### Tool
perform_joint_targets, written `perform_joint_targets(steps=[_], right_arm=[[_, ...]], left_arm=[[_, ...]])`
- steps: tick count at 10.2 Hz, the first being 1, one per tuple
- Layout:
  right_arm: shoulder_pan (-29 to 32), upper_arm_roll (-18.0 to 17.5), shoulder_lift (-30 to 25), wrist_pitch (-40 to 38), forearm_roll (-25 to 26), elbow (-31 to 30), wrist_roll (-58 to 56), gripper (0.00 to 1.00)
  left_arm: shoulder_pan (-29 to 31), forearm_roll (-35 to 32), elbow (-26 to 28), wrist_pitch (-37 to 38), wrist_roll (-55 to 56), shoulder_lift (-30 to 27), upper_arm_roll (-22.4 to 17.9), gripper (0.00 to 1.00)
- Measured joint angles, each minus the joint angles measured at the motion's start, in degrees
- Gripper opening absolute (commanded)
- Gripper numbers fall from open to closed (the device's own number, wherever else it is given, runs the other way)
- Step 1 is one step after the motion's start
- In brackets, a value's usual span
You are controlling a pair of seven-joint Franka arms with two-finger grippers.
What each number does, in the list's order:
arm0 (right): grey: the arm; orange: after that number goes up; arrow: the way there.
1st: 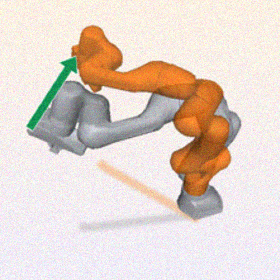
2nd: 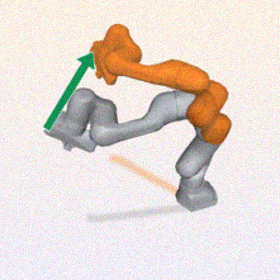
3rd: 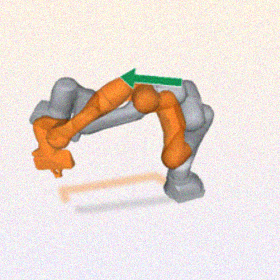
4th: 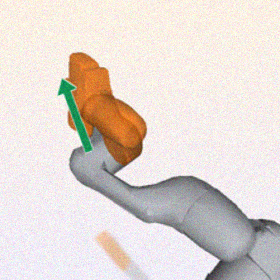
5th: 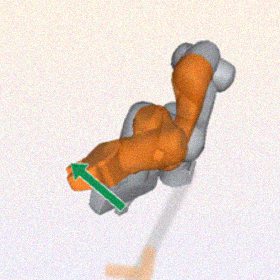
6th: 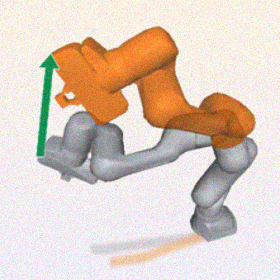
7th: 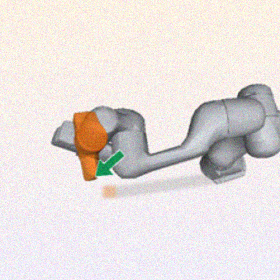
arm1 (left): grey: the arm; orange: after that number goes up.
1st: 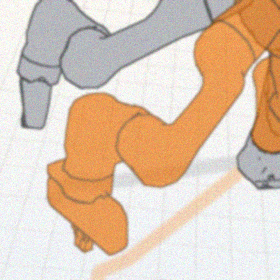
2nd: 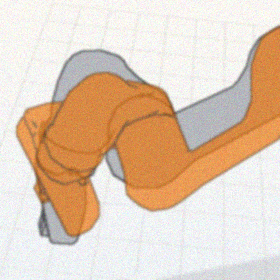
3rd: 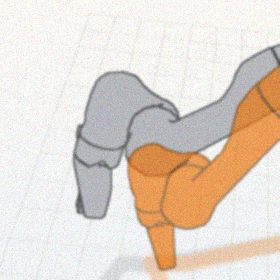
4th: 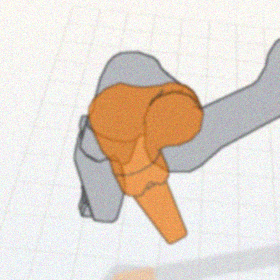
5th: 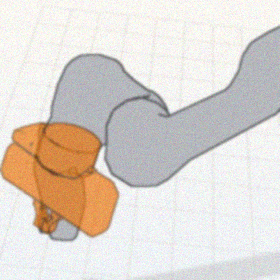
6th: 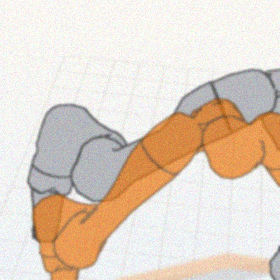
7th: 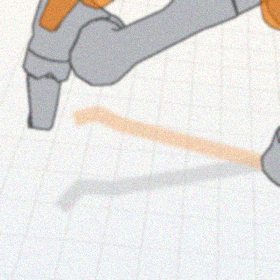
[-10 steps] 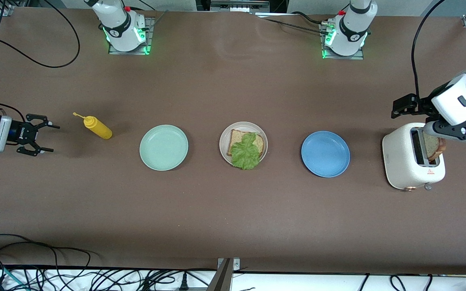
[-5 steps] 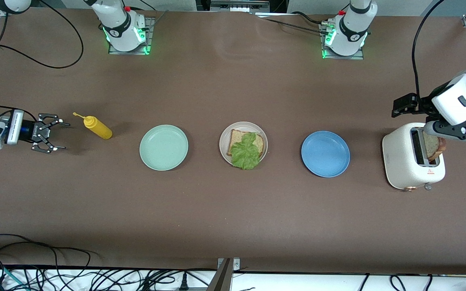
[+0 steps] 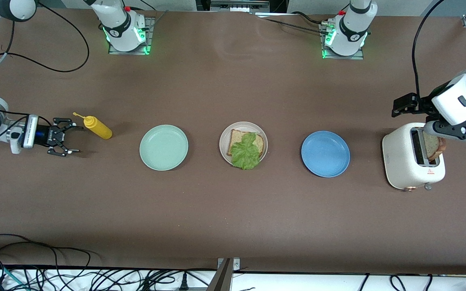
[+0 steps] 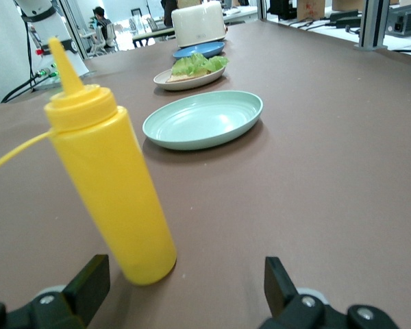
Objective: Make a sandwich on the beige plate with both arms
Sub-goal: 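Grasp the yellow mustard bottle with the right gripper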
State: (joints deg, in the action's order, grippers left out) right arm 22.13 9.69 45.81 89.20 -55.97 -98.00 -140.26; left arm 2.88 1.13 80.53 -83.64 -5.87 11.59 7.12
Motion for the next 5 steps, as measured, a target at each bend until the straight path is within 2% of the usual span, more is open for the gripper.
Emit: perform_joint_targets(steps=[5], right_arm=[[-0.1, -1.6, 2.9, -0.2, -2.2, -0.3, 0.0, 1.0]], left_arm=[[0.0, 0.0, 0.0, 0.5, 0.0, 0.0, 0.0, 1.0]])
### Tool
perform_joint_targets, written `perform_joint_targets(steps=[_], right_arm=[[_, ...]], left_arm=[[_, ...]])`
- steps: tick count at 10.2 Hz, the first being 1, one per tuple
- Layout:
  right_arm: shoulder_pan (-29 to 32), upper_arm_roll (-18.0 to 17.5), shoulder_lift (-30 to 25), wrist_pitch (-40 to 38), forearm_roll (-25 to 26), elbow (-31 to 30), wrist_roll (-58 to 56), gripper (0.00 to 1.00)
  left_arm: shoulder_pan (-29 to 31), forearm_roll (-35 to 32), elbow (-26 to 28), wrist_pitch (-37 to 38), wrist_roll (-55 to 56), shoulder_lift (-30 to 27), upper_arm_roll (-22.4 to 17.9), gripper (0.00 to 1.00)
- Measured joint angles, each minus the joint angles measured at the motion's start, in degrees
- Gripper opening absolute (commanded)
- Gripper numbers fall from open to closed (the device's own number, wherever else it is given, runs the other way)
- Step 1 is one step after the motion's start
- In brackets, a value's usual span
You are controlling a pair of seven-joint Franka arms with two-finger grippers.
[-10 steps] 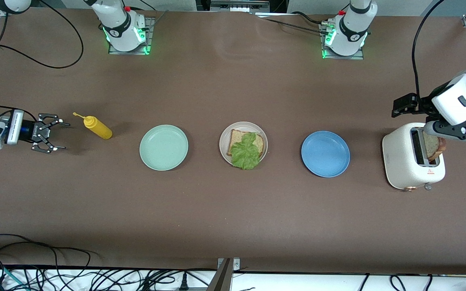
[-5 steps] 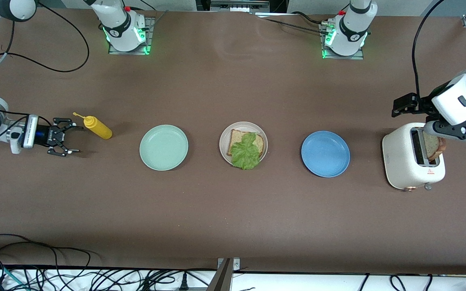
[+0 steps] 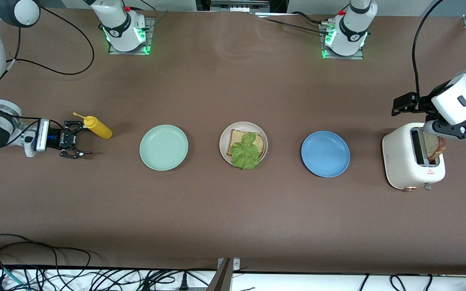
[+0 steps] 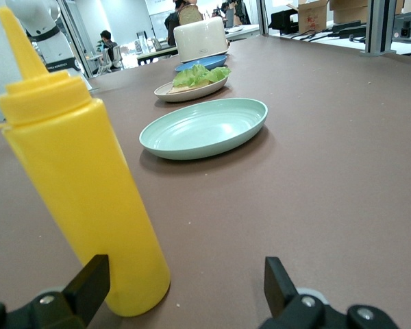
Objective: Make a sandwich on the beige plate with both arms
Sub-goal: 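Grasp the yellow mustard bottle with the right gripper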
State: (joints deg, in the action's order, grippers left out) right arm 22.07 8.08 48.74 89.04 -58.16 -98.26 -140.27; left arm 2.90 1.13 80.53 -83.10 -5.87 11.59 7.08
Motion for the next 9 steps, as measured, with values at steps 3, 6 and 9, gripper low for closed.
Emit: perform_joint_targets(steps=[3, 6, 9], right_arm=[[0.2, 0.0, 0.3, -1.0, -0.2, -2.0, 0.0, 1.0], [1.4, 0.3, 0.3, -2.1, -0.2, -2.7, -0.9, 1.0], [3.6, 0.4, 0.3, -4.7, -0.2, -3.5, -3.4, 1.0]], left_arm=[[0.0, 0.0, 0.0, 0.2, 0.0, 0.0, -0.1, 1.0], [0.0, 0.0, 0.0, 0.2, 0.0, 0.0, -0.1, 1.0], [0.0, 0.0, 0.0, 0.2, 0.0, 0.0, -0.1, 1.0]])
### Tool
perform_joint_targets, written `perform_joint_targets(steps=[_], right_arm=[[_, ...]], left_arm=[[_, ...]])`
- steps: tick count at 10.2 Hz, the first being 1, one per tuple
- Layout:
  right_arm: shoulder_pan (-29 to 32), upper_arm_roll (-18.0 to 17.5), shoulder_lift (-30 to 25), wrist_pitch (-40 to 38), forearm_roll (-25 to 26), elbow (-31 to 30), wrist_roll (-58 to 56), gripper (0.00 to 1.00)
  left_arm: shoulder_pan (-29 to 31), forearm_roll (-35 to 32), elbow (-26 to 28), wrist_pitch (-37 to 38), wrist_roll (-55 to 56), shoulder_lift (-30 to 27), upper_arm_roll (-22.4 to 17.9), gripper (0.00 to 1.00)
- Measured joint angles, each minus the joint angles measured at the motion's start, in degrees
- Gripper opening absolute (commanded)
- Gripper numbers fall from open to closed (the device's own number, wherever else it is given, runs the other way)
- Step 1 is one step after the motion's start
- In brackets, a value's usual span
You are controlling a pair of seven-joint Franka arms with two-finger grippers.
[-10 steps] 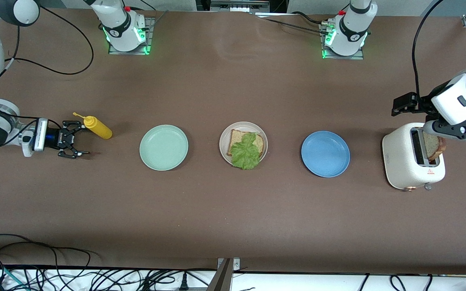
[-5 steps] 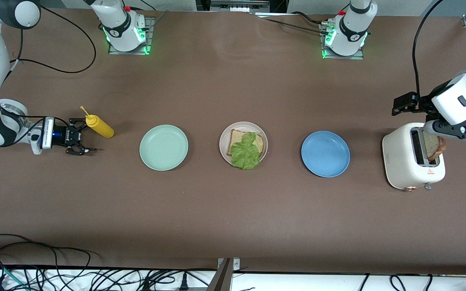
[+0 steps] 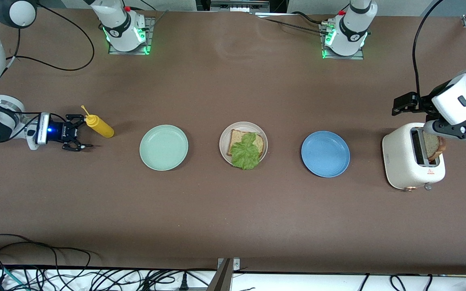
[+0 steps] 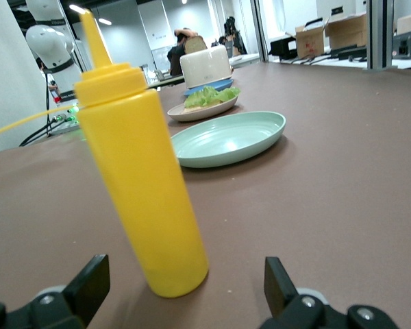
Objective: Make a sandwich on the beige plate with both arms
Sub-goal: 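Grasp the yellow mustard bottle with the right gripper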
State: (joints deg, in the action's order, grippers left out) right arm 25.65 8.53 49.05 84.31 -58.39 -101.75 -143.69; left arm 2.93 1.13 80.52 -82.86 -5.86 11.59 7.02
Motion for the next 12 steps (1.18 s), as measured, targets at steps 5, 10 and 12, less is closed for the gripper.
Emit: perform_joint_targets(steps=[5, 10, 12], right_arm=[[1.0, 0.0, 0.0, -1.5, 0.0, -6.1, -6.4, 1.0], [0.2, -2.2, -0.2, -1.2, -2.4, -6.1, -7.1, 0.99], [-0.3, -2.8, -0.3, 0.2, -3.2, -6.0, -7.2, 0.61]], left_arm=[[0.5, -0.5, 0.0, 0.0, 0.0, 0.0, -0.3, 1.0], [6.7, -8.0, 0.6, 0.2, -2.3, 1.1, -0.6, 1.0], [9.9, -8.4, 1.0, -2.2, -5.0, 3.2, -0.7, 1.0]])
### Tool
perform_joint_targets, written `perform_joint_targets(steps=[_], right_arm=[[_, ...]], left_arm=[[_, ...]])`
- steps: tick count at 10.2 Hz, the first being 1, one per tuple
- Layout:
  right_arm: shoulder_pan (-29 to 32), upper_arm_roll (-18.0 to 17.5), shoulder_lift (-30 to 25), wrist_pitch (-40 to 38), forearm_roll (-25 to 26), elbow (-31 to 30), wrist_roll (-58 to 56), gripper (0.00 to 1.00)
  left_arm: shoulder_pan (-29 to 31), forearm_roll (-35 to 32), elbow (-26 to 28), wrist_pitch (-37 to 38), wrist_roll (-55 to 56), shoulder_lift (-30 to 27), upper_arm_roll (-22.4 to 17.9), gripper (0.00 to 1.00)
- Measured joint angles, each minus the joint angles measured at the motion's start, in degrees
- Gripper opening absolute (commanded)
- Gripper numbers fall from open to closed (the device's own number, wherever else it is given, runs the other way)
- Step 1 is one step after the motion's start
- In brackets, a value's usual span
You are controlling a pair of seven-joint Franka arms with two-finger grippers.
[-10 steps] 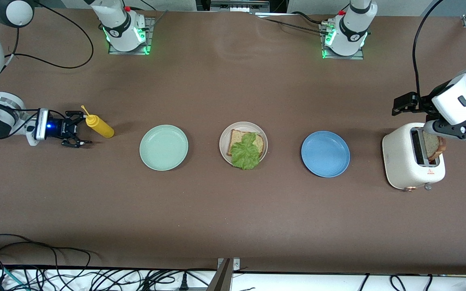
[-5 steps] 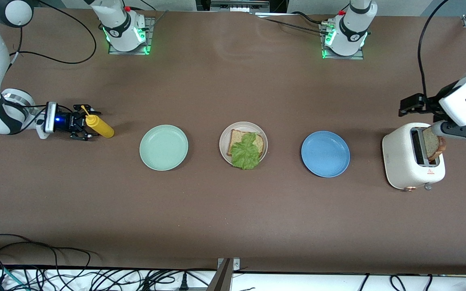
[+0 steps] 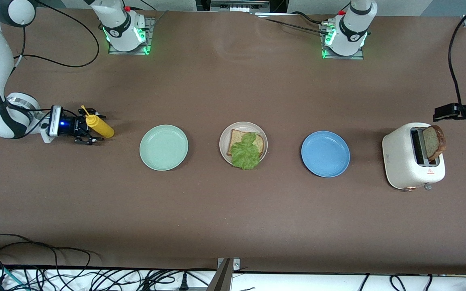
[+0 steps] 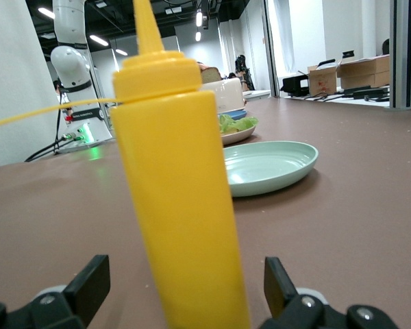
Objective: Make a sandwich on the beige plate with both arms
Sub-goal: 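Grasp the yellow mustard bottle with the right gripper, then carry the mustard over the lettuce while the left gripper grasps bread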
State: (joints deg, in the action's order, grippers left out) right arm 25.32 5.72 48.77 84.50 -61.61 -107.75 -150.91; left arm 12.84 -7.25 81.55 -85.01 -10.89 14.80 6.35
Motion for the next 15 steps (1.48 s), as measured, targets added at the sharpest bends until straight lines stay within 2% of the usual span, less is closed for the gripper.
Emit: perform_joint_targets(steps=[2, 4, 6, 8, 9, 10, 11, 12, 15], right_arm=[[-0.3, -0.8, 0.0, 1.6, -0.8, 0.1, -0.2, 0.13], [-1.8, -1.0, -0.6, 4.1, -1.2, 1.2, -0.6, 0.08], [-5.4, -1.0, -3.6, 9.6, -1.2, 3.1, -0.1, 0.08], [-9.9, -1.0, -7.2, 15.3, -1.2, 3.6, 4.7, 0.08], [-11.8, -1.0, -8.6, 17.5, -1.2, 3.6, 7.5, 0.08], [-13.4, -1.0, -9.6, 19.7, -1.2, 3.7, 9.0, 0.08], [-15.2, -1.0, -10.6, 22.6, -1.2, 3.8, 9.9, 0.08], [-17.5, -1.0, -11.7, 26.1, -1.1, 3.9, 12.1, 0.08], [-26.8, -1.0, -14.2, 37.2, 0.1, 4.7, 24.0, 0.07]], left_arm=[[2.3, -0.1, 3.5, -7.5, -2.9, 2.4, 0.0, 1.0], [5.0, -0.1, 8.2, -13.0, -6.2, 3.6, -0.1, 1.0], [7.3, -0.1, 12.9, -16.8, -7.3, 3.8, -0.1, 1.0], [7.6, -0.1, 15.3, -18.6, -7.4, 4.1, -0.1, 1.0], [7.7, -0.1, 15.7, -18.7, -7.3, 4.5, -0.1, 0.76], [7.9, -0.1, 16.1, -18.7, -7.3, 5.2, -0.1, 0.38], [8.1, -0.1, 16.2, -18.8, -7.3, 6.0, -0.1, 0.11], [8.2, -0.1, 16.2, -18.8, -7.3, 6.6, -0.1, 0.0], [8.3, -0.1, 14.2, -17.1, -7.3, 6.6, 0.0, 0.0]])
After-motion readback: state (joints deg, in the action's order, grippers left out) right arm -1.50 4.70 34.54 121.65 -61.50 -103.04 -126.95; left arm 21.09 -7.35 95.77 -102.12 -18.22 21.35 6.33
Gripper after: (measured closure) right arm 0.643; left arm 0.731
